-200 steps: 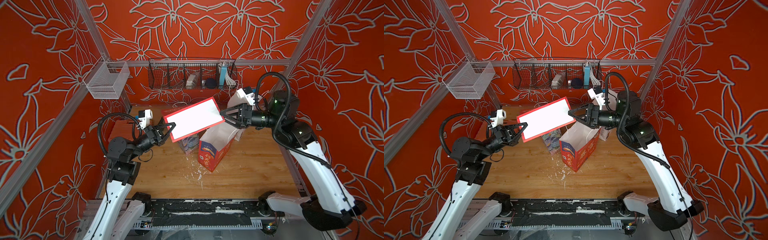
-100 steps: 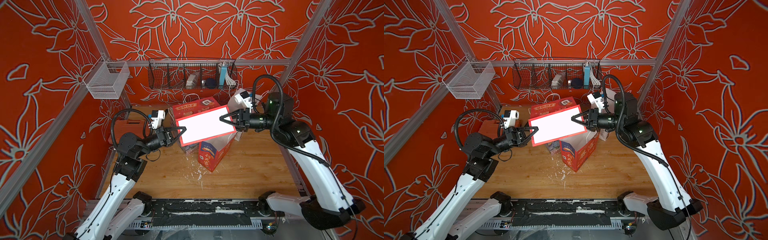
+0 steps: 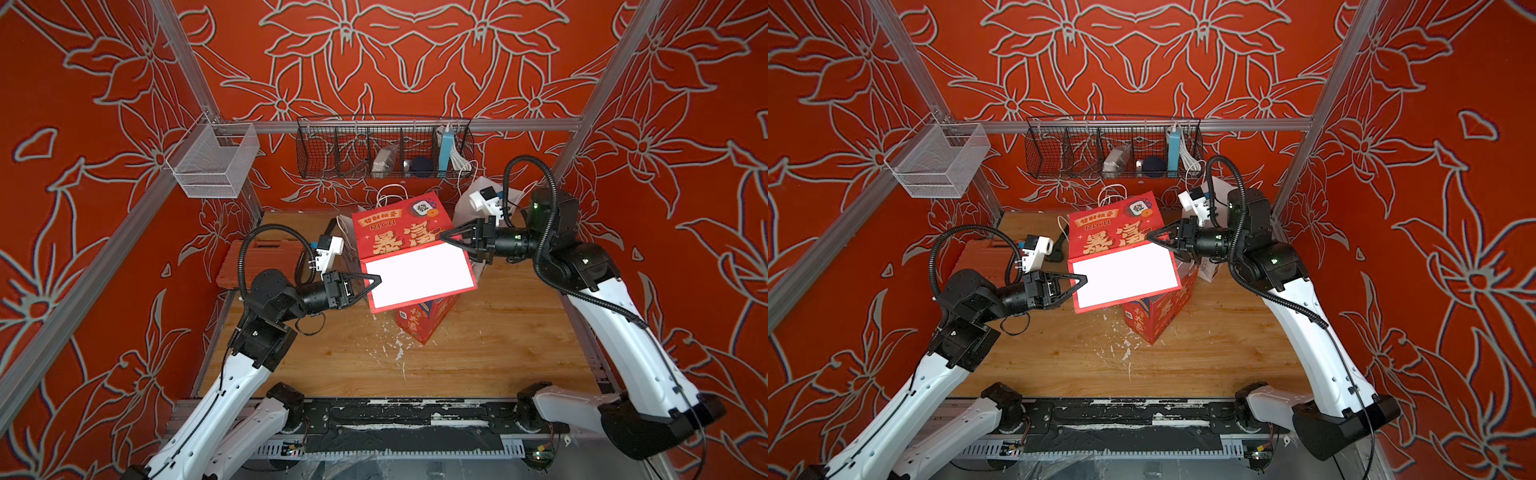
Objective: Put away the paper bag
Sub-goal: Press the paper bag.
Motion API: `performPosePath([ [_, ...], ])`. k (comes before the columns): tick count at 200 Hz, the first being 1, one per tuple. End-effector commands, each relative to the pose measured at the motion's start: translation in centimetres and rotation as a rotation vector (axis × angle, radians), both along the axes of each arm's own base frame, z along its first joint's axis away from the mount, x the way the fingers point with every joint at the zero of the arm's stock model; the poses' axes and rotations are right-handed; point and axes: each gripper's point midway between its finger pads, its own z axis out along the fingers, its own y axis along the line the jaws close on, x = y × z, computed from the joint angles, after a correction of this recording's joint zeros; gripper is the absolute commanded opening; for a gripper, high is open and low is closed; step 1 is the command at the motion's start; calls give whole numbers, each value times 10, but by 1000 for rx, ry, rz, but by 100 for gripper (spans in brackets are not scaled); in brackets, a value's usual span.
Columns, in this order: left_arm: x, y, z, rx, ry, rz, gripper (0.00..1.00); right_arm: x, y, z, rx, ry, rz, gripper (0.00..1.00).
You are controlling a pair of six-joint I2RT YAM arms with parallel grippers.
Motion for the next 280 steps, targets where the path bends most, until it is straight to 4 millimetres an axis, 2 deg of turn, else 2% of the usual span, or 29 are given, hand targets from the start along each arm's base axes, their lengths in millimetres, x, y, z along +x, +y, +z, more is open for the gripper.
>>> performPosePath([
  [1, -12, -2, 0, 11, -39, -41, 0, 3, -2, 10, 23, -46, -11, 4],
  [4, -12, -2, 0, 11, -40, -42, 0, 3, -2, 10, 24, -51, -11, 0],
  [30, -15, -4, -3, 20, -41, -54, 0, 6, -3, 14, 20, -80, -20, 0],
  [40, -16, -6, -4, 25, -43, -63, 0, 8, -3, 17, 25, -90, -25, 21],
  [57, -20, -9, -6, 35, -49, -84, 0, 12, -3, 19, 33, -101, -35, 25],
  [66, -22, -10, -7, 39, -52, -95, 0, 15, -3, 20, 33, -103, -39, 25],
  [74, -24, -11, -8, 43, -57, -103, 0, 17, -4, 20, 32, -107, -46, 20],
  [89, -27, -12, -11, 51, -61, -115, 0, 20, -4, 22, 35, -118, -52, 0],
  [122, -29, -14, -13, 62, -66, -122, 0, 21, -7, 30, 41, -157, -62, 0],
  [132, -29, -14, -13, 61, -68, -122, 0, 22, -8, 32, 45, -171, -67, 16],
  [152, -30, -15, -13, 64, -73, -129, 0, 26, -10, 36, 53, -192, -82, 19],
  [163, -31, -15, -13, 67, -73, -135, 0, 29, -11, 40, 59, -206, -90, 16],
  [175, -31, -15, -15, 73, -69, -136, 0, 32, -11, 43, 66, -222, -101, 0],
  [197, -32, -15, -16, 78, -68, -137, 0, 37, -10, 44, 66, -233, -98, 0],
  [208, -33, -15, -17, 80, -66, -137, 0, 38, -10, 44, 65, -231, -97, 21],
  [227, -33, -15, -19, 85, -62, -139, 0, 43, -9, 46, 69, -238, -102, 25],
  [244, -33, -16, -21, 93, -59, -140, 0, 48, -9, 52, 73, -258, -115, 18],
  [260, -33, -16, -23, 102, -54, -141, 0, 52, -9, 56, 78, -272, -118, 0],
  [280, -34, -16, -24, 106, -53, -143, 0, 57, -8, 61, 86, -289, -122, 0],
])
